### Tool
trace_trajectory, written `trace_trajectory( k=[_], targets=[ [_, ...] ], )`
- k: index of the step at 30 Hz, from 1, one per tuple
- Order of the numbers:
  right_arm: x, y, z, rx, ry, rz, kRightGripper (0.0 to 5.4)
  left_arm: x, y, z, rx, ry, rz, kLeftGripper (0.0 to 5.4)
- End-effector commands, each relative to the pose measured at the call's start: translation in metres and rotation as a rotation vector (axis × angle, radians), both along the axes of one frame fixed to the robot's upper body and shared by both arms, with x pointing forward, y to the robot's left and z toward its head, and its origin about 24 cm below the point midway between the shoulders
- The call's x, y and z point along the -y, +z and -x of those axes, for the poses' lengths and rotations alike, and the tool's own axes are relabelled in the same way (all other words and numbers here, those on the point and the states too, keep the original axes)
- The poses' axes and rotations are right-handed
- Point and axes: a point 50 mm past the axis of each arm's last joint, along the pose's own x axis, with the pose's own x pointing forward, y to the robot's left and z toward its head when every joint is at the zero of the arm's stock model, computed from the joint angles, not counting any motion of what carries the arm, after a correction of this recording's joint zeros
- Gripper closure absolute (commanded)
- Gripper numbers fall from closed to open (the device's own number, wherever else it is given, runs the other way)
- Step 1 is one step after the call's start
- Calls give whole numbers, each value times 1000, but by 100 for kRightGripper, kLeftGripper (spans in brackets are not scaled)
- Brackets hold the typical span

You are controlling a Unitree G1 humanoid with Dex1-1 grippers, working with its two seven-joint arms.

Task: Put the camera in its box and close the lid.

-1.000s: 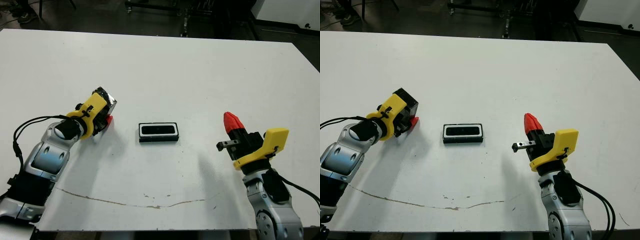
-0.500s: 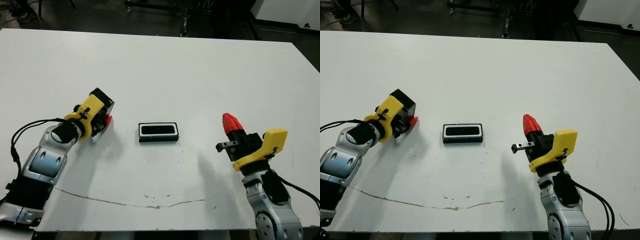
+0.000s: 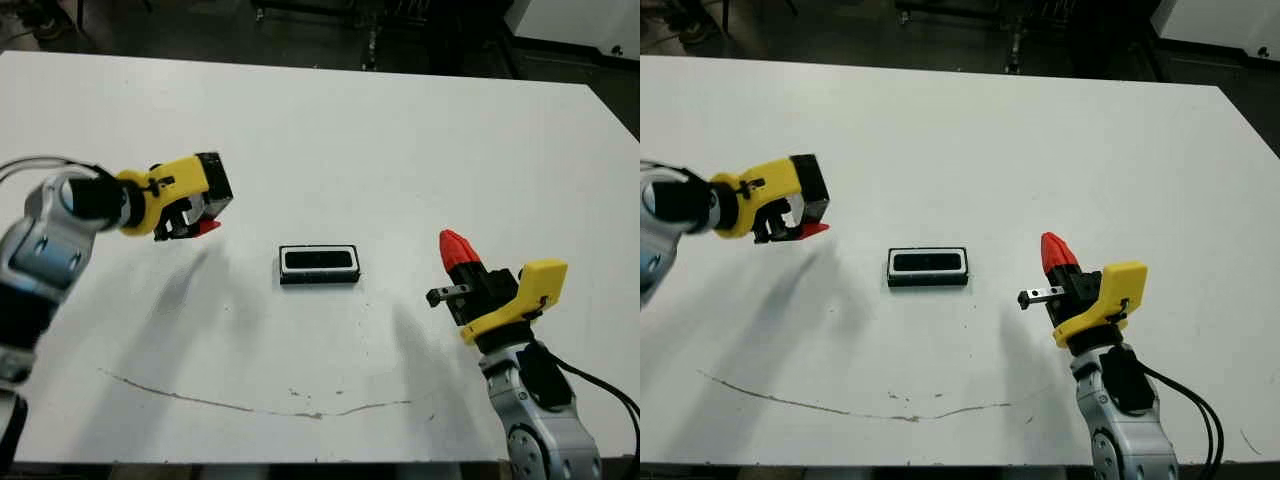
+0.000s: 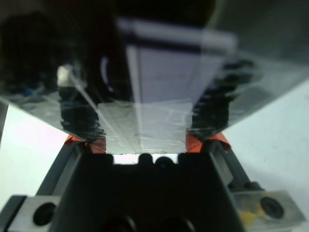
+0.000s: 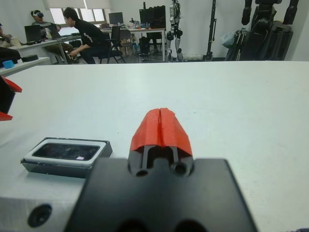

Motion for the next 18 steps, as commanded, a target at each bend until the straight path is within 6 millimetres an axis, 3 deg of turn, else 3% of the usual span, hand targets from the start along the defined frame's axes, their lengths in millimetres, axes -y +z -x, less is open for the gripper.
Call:
trace_trajectory(
  k=[1, 8, 18],
  targets=[
    [2, -3, 1, -24, -8, 15, 540, 7, 6, -6, -60, -97, -111, 224],
    [1, -4, 2, -35, -5, 14, 540, 23, 1, -17, -278, -297, -184, 224],
    [1, -6, 3, -41, -5, 19, 540, 42, -14, -25, -526, -316, -36, 224]
  ],
)
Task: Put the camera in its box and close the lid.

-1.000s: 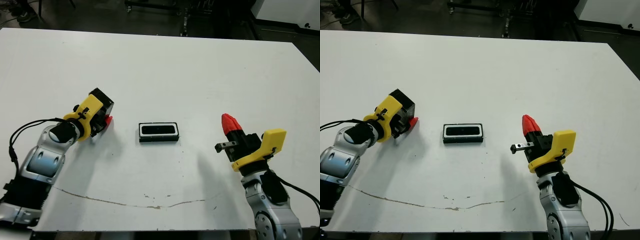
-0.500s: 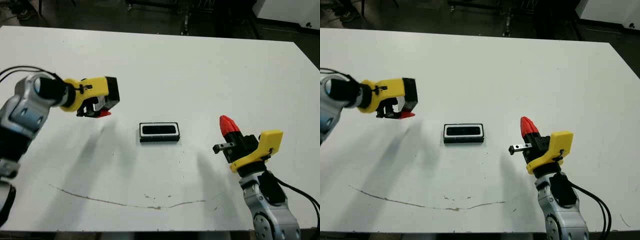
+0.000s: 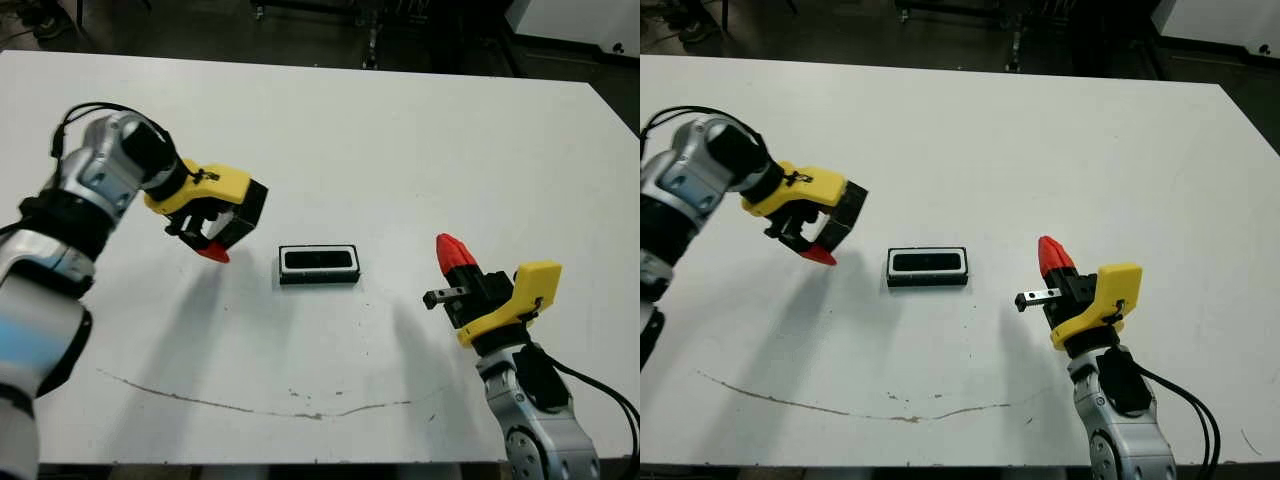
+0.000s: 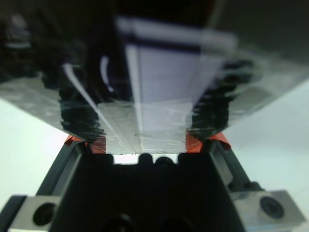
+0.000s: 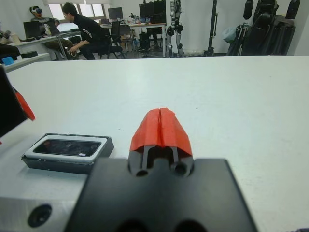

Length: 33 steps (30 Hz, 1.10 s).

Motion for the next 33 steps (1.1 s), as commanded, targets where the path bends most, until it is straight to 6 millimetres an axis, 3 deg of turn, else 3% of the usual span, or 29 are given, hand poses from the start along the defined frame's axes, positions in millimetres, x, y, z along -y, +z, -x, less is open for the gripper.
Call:
trace_trajectory(
  k=[1, 8, 21, 33],
  targets=[
    [3, -4, 2, -24, -11, 21, 540, 6, -1, -2, -60, 24, 79, 224],
    [2, -4, 3, -28, -10, 20, 540, 18, -9, -3, -150, 59, 185, 224],
    [1, -3, 2, -34, -7, 9, 540, 40, -7, -5, -189, 34, 181, 224],
    [0, -2, 3, -32, -11, 5, 540, 42, -18, -1, -249, 66, 196, 224]
  ],
)
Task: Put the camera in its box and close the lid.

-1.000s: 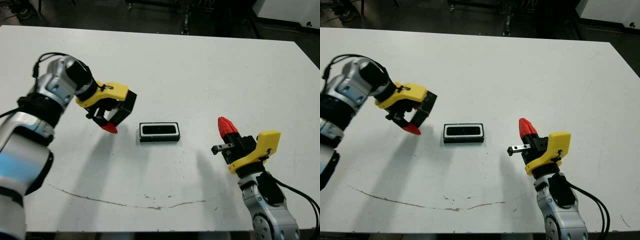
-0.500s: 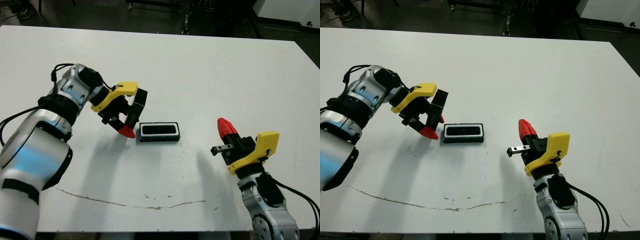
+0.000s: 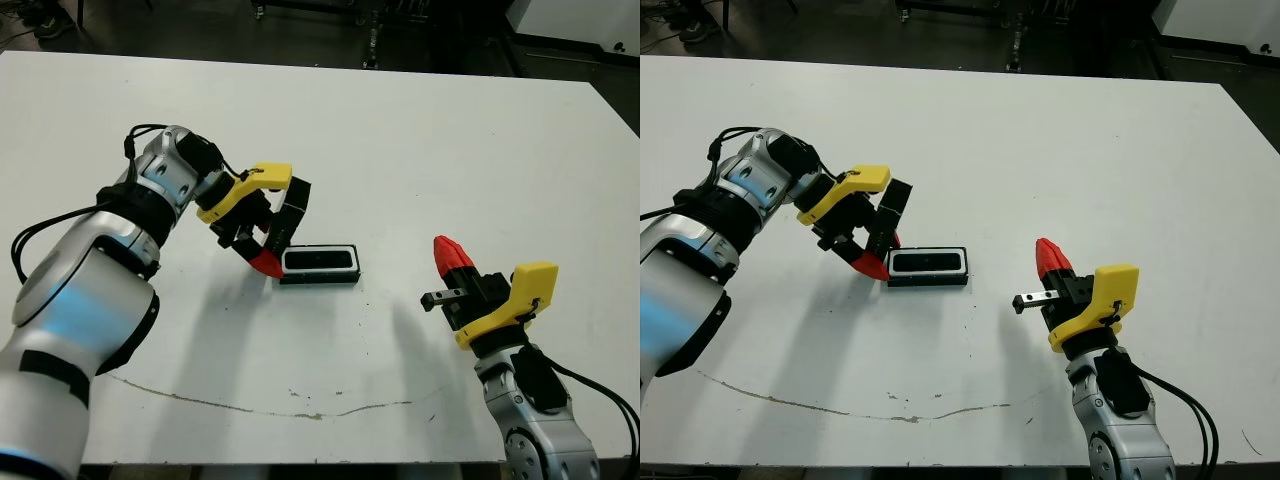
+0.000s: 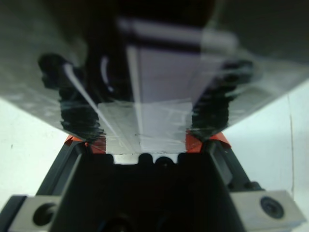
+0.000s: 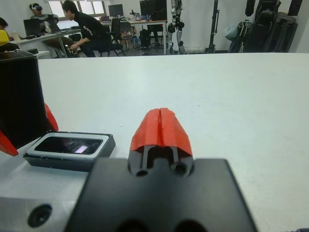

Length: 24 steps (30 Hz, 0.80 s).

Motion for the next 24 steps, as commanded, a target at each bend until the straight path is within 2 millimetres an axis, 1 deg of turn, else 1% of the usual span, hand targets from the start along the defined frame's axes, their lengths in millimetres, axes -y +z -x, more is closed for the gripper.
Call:
trace_trajectory(
  k=[1, 7, 13, 24],
  targets=[
    [2, -2, 1, -22, -11, 1, 540, 4, -4, 2, -26, -7, 6, 224],
    [2, -3, 2, -23, -10, 0, 540, 1, -11, 4, -76, 37, 9, 224],
    [1, -3, 2, -26, -10, 1, 540, -1, -18, 7, -90, 44, 24, 224],
    [0, -5, 3, -28, -10, 2, 540, -1, -27, 9, -46, 25, 10, 224]
  ],
)
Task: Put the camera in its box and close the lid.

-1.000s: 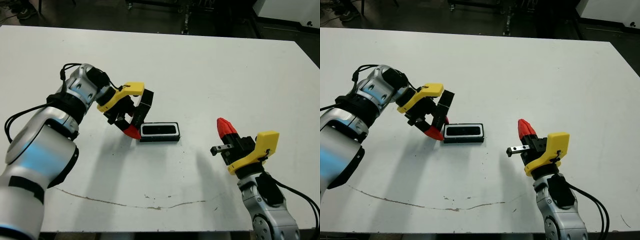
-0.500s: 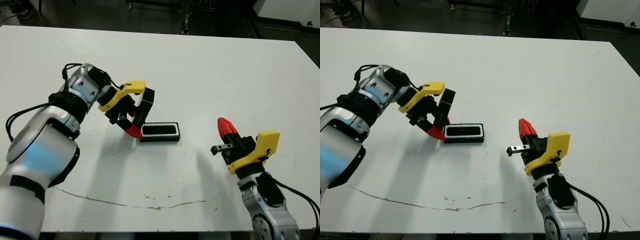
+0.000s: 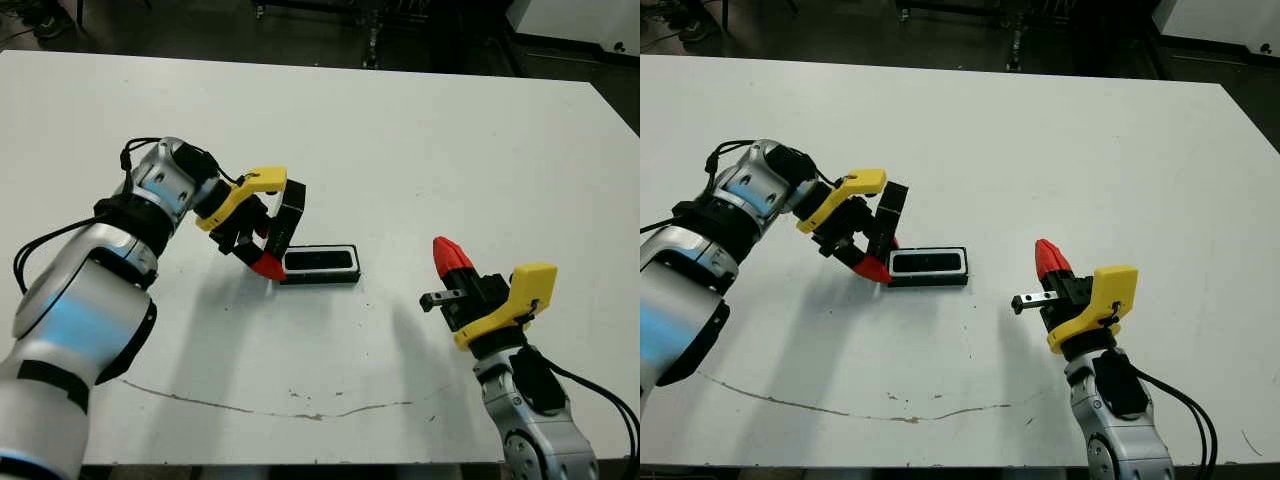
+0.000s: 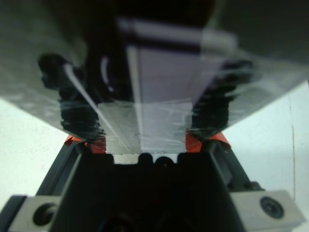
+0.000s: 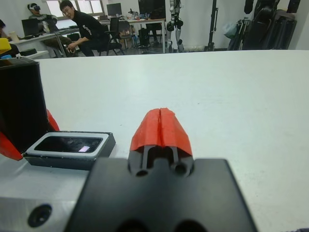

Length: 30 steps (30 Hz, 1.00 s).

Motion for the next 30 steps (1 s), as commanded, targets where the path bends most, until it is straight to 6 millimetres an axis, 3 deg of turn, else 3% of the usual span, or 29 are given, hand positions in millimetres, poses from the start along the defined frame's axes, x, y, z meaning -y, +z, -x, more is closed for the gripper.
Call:
trace_trajectory(
  k=[1, 12, 30],
  targets=[
    [2, -4, 2, -20, -8, 10, 540, 2, -15, 5, -16, -18, -15, 224],
    [0, -6, 2, -27, -5, 1, 540, -2, -20, 3, 12, 66, -46, 224],
    [13, 0, 1, 3, -56, 8, 540, 19, -32, 6, 13, 202, -93, 224]
  ],
)
